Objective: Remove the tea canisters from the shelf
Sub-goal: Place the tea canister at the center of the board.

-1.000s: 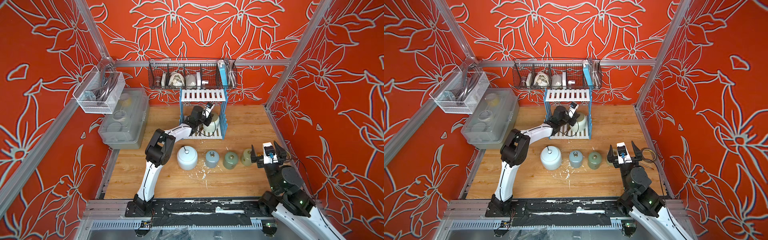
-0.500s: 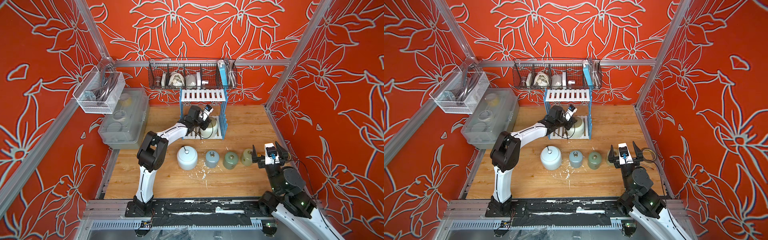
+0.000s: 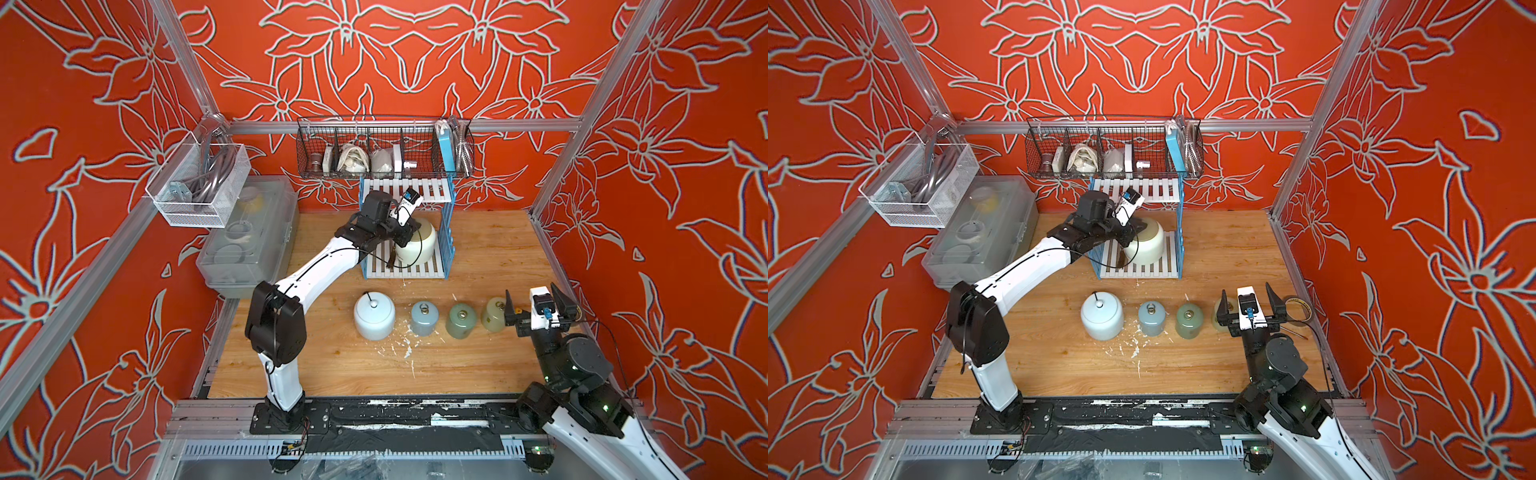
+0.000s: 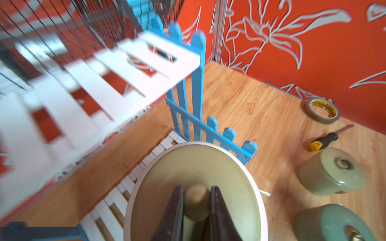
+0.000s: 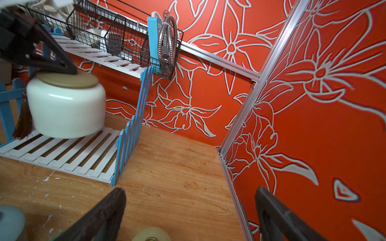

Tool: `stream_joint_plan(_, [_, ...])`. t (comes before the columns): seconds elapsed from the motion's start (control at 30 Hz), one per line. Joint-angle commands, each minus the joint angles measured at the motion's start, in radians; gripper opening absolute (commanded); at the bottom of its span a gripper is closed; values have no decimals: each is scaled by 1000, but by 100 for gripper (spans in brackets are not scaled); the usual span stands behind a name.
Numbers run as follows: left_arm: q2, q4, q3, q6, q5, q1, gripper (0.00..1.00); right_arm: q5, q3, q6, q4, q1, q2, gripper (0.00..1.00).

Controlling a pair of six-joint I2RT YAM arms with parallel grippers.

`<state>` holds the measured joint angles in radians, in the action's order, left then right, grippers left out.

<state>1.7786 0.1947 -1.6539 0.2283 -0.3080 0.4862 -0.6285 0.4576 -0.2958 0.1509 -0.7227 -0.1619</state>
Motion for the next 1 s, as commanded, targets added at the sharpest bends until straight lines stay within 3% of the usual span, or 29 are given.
stream_joint_plan(0.0, [-141,-8,-73,26,3,-1,0,5,-9,16,-7,6,15,100])
stream_joint_plan(0.4, [-469,313,47,29,77,-126,0,21,-5,23,-7,5,13,99])
stream_joint_plan(0.67, [-753,425,270,65,141,-245,0,37,-9,27,-16,6,9,100])
stream_joint_plan(0.97, [-1040,432,567,47,204,-348,0,50,-9,30,-20,6,12,99])
